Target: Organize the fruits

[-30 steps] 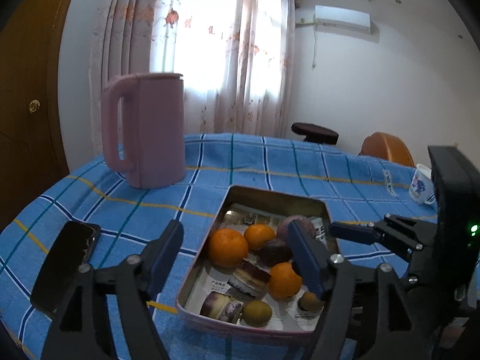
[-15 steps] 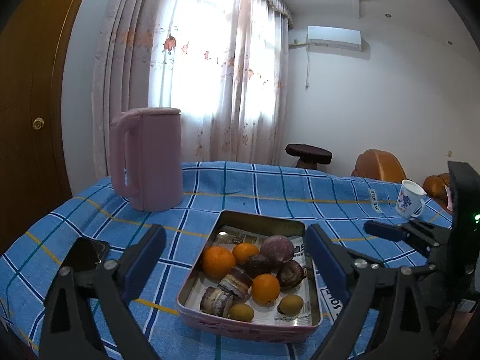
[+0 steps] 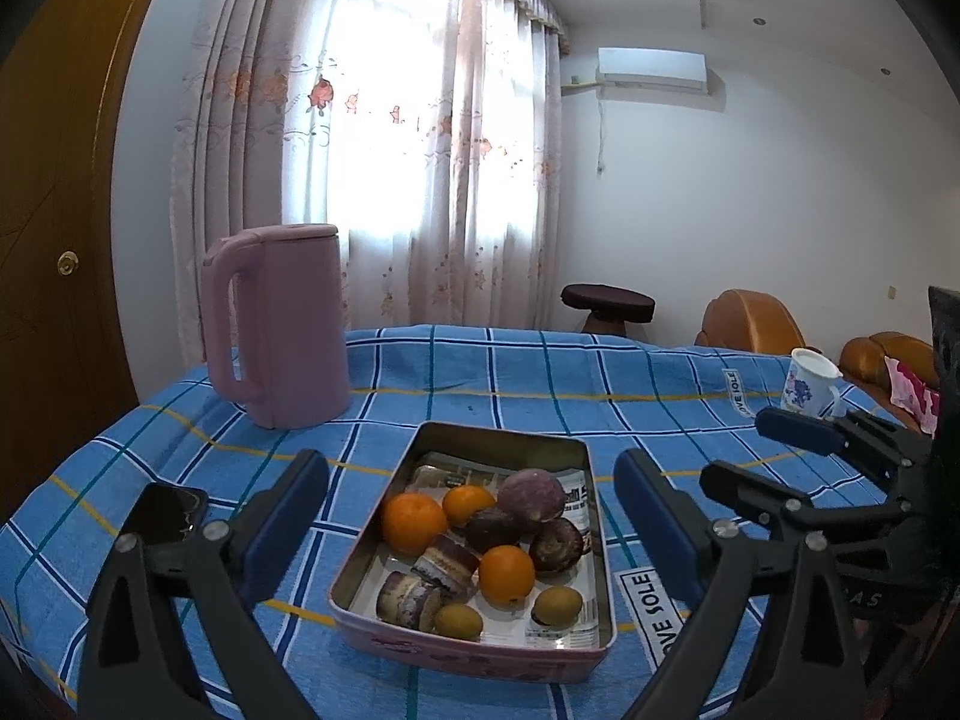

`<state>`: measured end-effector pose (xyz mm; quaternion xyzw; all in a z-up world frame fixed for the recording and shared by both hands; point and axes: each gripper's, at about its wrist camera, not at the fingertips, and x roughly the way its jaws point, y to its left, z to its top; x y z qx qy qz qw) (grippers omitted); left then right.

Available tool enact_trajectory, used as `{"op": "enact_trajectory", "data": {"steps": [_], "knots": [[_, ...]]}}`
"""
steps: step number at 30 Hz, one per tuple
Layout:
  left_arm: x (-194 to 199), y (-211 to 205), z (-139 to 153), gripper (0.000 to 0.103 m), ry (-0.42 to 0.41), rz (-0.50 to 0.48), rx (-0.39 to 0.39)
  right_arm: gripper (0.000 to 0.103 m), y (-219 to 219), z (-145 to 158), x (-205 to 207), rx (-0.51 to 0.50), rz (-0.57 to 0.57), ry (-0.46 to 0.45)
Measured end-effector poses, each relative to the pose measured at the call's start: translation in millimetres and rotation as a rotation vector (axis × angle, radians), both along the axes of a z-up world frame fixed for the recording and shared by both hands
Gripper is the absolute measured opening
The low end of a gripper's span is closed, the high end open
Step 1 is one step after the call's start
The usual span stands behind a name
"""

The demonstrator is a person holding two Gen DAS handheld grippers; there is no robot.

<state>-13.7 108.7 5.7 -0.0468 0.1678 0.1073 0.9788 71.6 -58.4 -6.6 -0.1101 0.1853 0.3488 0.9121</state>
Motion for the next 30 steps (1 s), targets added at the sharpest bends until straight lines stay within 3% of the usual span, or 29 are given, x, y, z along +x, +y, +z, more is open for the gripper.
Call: {"op": "enact_trajectory", "data": {"steps": [30], "knots": [[1.5, -12.9, -1.3, 0.103, 0.006, -0.014, 0.032, 0.070, -12.4, -4.1, -7.8, 0.036, 0.007, 0.010]]}}
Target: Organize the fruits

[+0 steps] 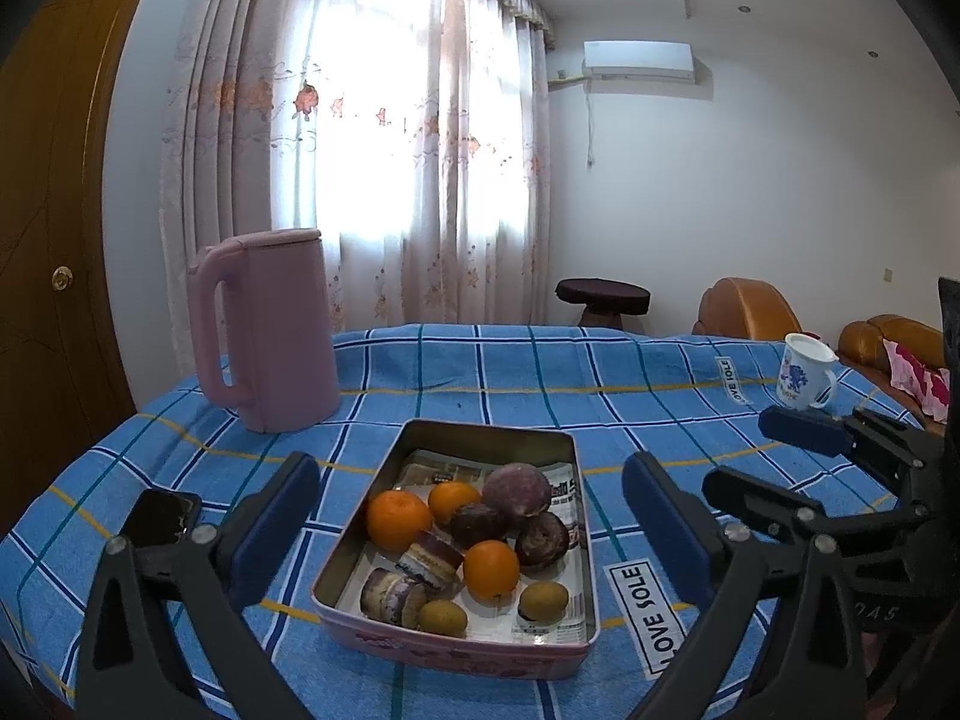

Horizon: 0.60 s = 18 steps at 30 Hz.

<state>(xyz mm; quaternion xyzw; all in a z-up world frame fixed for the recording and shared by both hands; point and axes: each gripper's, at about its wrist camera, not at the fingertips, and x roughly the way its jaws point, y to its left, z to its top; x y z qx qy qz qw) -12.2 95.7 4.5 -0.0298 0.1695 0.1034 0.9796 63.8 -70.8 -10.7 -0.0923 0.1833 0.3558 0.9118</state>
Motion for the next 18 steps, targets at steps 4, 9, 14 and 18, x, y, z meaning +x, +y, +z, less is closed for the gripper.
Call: {"op": "enact_trajectory", "data": {"steps": [4, 9, 14, 18], "knots": [[0.1, -2.0, 1.6, 0.103, -0.006, -0.010, 0.004, 0.070, -5.8, 0.9, 1.3, 0.010, -0.013, -0.001], [-0.5, -5.3, 5.2, 0.103, -0.014, -0.022, -0.006, 0.070, -14.3, 3.1, 3.3, 0.025, -0.030, -0.005], [1.8, -7.2, 4.2, 0.103, -0.004, -0.027, -0.020, 0.070, -19.1, 2.1, 4.9, 0.032, -0.040, -0.003], [4.2, -8.1, 1.9, 0.103, 0.006, -0.034, -0.025, 0.070, -20.4, -1.8, 6.4, 0.029, -0.045, 0.004]]}}
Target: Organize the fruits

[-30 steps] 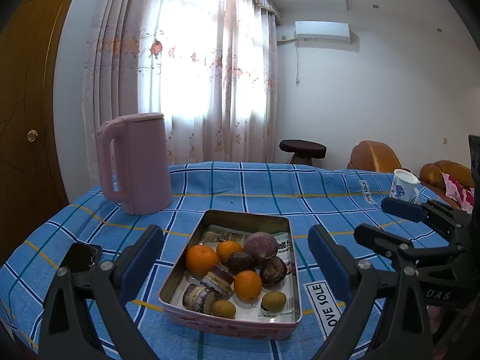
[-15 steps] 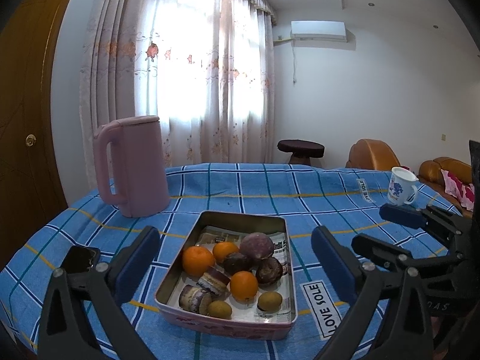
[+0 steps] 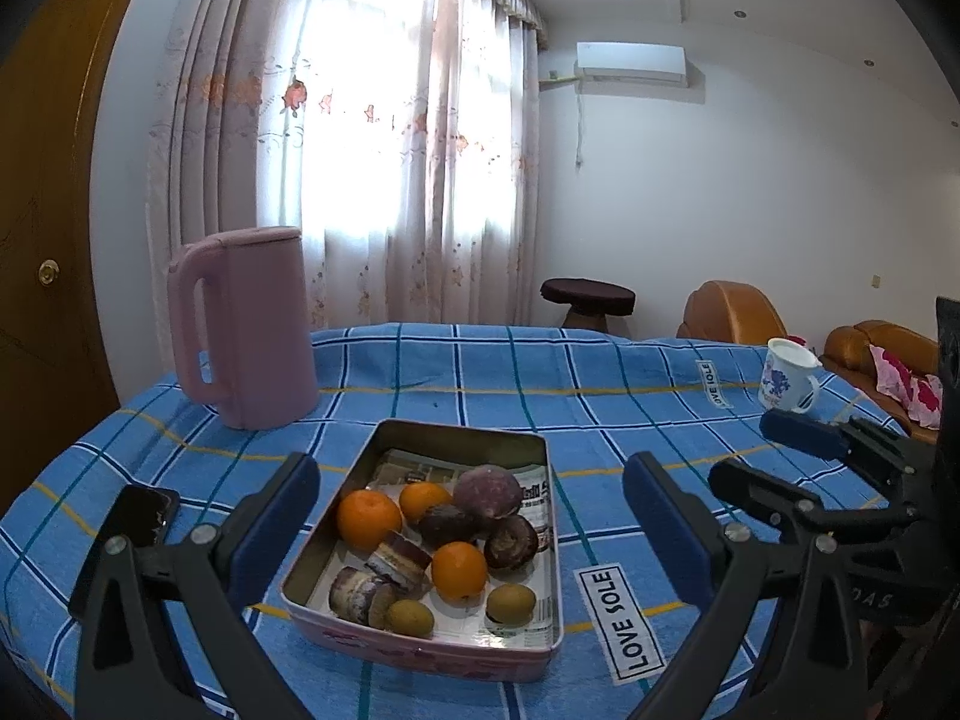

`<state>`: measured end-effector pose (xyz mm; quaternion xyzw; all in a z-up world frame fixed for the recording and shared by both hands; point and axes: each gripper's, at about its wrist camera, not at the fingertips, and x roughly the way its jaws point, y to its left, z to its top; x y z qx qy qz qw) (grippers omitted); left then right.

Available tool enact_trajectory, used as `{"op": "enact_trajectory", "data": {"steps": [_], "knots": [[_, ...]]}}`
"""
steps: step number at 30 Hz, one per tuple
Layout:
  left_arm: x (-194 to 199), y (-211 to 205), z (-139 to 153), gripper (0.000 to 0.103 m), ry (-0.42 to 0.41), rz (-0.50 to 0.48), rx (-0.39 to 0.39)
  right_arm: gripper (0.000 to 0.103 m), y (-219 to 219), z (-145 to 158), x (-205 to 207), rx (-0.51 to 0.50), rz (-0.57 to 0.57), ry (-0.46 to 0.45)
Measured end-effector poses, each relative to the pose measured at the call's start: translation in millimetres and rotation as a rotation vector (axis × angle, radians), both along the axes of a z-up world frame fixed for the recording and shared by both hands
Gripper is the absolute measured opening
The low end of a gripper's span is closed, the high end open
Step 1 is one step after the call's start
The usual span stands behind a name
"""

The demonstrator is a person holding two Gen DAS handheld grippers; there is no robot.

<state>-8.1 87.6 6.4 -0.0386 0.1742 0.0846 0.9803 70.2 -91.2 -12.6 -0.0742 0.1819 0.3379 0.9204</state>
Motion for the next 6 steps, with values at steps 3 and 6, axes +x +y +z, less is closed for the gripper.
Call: {"op": "enact_trajectory", "data": {"steps": [3, 6], "knots": [[0.5, -2.3, -1.6, 0.103, 0.003, -0.009, 0.004, 0.070, -0.8, -2.5, 1.0, -0.001, -0.002, 0.007], [1.3, -6.1, -2.7, 0.103, 0.015, -0.023, 0.004, 0.070, -1.8, -3.5, 1.0, -0.002, -0.006, 0.007]]}}
